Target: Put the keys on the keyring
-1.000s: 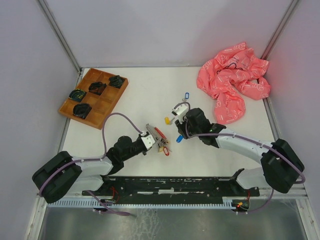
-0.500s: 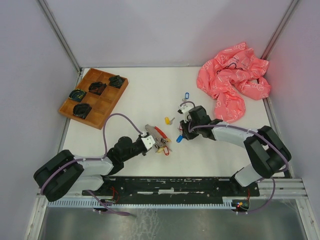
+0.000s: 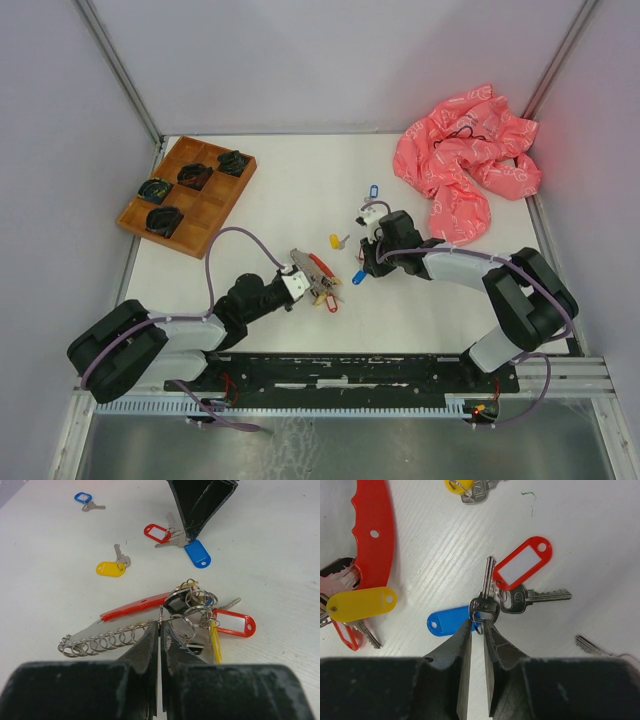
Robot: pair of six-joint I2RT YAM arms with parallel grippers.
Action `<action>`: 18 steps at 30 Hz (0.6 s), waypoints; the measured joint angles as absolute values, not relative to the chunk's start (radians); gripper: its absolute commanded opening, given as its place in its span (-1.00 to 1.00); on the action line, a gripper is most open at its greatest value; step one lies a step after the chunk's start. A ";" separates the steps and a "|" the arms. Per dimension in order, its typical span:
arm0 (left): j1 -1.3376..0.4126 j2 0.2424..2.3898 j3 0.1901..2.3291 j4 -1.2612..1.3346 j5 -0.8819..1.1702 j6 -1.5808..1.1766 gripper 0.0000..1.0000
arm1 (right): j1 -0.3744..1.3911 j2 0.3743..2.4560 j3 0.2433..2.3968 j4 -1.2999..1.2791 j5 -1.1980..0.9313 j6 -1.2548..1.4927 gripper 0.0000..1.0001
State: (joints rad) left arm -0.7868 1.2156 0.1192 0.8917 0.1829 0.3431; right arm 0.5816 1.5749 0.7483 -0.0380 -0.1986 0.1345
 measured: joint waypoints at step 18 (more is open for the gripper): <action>-0.787 1.216 0.118 0.892 0.191 0.344 -0.95 | 0.582 1.585 0.737 -0.038 -0.208 0.121 -0.81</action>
